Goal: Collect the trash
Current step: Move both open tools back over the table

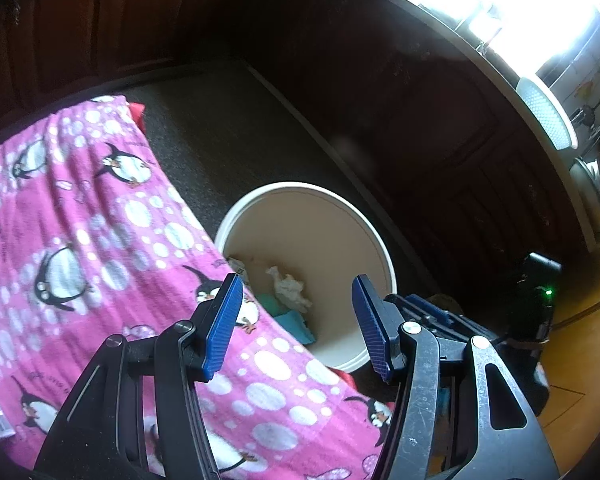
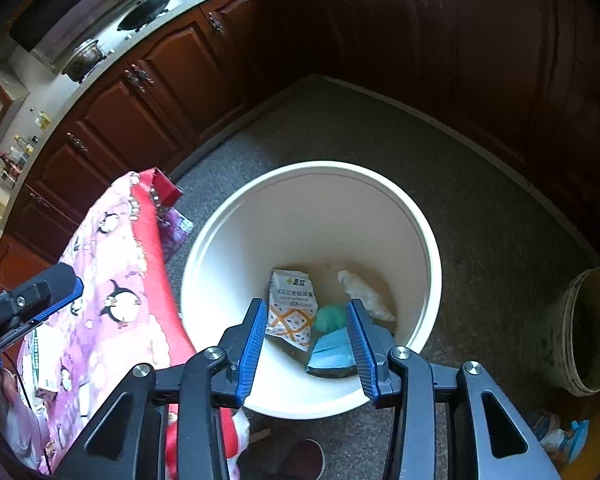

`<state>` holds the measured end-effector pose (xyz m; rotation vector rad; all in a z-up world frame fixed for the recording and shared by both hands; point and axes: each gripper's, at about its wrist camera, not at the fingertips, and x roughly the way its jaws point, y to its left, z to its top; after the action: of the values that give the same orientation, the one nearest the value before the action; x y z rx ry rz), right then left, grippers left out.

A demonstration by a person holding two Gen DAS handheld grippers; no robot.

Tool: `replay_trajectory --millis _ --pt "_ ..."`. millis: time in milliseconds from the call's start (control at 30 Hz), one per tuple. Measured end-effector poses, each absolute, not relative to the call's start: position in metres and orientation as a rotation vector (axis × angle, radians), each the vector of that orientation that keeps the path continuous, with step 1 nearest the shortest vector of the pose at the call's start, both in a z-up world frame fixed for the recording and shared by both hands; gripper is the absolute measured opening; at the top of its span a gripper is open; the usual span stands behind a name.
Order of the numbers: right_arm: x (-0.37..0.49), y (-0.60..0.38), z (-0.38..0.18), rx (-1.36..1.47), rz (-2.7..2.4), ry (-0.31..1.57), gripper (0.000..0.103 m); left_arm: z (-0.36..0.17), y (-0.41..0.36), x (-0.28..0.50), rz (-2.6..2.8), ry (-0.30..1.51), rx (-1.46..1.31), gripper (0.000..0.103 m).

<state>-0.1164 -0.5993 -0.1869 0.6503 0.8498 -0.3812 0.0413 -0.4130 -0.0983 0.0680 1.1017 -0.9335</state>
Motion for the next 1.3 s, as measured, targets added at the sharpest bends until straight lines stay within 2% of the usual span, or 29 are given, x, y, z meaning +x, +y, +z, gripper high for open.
replay_trajectory --millis 67,367,567,733,1000,1300 --pt "-0.117 -0.596 -0.180 0.635 -0.379 0.835 0.045 -0.095 -0.406 0.040 -0.920 1.089 0.074 0.055" --pt "-0.111 -0.568 -0.147 0.566 -0.341 0.793 0.046 -0.083 -0.370 0.037 -0.841 1.029 0.104 0.055" --pt "-0.105 -0.544 -0.123 0.527 -0.310 0.764 0.057 -0.071 -0.346 0.034 -0.795 0.984 0.126 0.055" --pt "-0.098 -0.521 -0.104 0.485 -0.275 0.750 0.057 -0.059 -0.321 0.034 -0.749 0.956 0.119 0.055" --pt "-0.077 -0.466 -0.084 0.411 -0.173 0.751 0.064 -0.045 -0.260 0.034 -0.658 0.943 0.105 0.055" --pt "-0.045 -0.391 -0.082 0.355 -0.002 0.795 0.064 -0.040 -0.156 0.050 -0.509 0.971 0.055 0.056"
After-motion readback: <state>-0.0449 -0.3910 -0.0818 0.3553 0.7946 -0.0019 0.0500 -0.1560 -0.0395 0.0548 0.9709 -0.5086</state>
